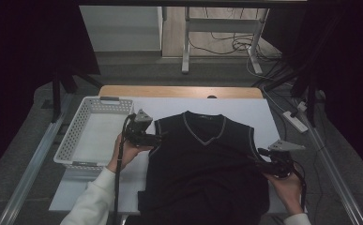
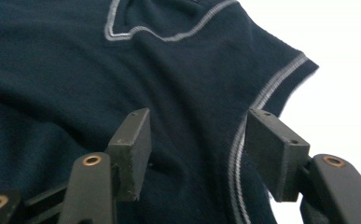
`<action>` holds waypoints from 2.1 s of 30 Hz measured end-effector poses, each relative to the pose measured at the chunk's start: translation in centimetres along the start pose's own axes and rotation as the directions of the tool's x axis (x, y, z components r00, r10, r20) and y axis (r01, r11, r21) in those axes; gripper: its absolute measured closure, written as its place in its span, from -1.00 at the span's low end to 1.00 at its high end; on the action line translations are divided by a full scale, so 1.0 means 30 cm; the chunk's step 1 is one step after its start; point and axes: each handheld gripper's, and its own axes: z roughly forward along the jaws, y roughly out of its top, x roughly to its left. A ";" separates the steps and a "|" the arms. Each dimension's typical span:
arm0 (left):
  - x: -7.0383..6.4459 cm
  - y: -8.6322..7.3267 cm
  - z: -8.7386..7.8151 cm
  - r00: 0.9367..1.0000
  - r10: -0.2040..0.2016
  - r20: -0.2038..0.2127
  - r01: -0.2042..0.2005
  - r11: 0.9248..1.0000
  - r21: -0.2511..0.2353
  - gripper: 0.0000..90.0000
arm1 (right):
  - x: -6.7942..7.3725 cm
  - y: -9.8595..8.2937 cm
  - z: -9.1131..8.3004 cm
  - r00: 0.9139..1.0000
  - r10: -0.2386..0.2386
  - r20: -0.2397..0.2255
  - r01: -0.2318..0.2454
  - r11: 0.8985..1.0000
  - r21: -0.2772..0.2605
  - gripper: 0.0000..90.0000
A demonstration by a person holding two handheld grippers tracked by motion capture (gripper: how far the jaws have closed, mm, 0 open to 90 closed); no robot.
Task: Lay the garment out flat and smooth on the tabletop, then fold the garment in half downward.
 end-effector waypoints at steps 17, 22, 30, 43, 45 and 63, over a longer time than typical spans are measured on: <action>0.010 0.009 0.037 1.000 0.000 0.014 -0.001 1.000 0.024 -0.61 | 0.073 0.048 0.001 0.995 -0.059 -0.076 0.052 0.995 -0.089 -0.28; 0.022 0.016 0.046 1.000 -0.015 0.016 0.015 1.000 0.024 -0.61 | 0.105 0.054 0.008 0.993 -0.077 -0.088 0.069 0.994 -0.090 -0.31; 0.048 0.048 0.081 0.998 -0.058 0.006 0.058 0.998 0.010 -0.61 | 0.138 0.060 0.022 0.988 -0.108 -0.112 0.098 0.992 -0.085 -0.35; 0.074 0.091 0.148 0.998 -0.069 -0.012 0.069 0.998 0.013 -0.59 | 0.148 0.055 0.033 0.986 -0.121 -0.113 0.113 0.991 -0.075 -0.35; 0.076 0.094 0.154 0.998 -0.061 -0.015 0.061 0.998 0.017 -0.59 | 0.149 0.054 0.034 0.986 -0.123 -0.110 0.116 0.991 -0.070 -0.35; 0.142 0.097 0.292 0.989 -0.087 -0.116 0.096 0.992 0.078 -0.59 | 0.148 0.052 0.036 0.988 -0.120 -0.096 0.115 0.992 -0.059 -0.37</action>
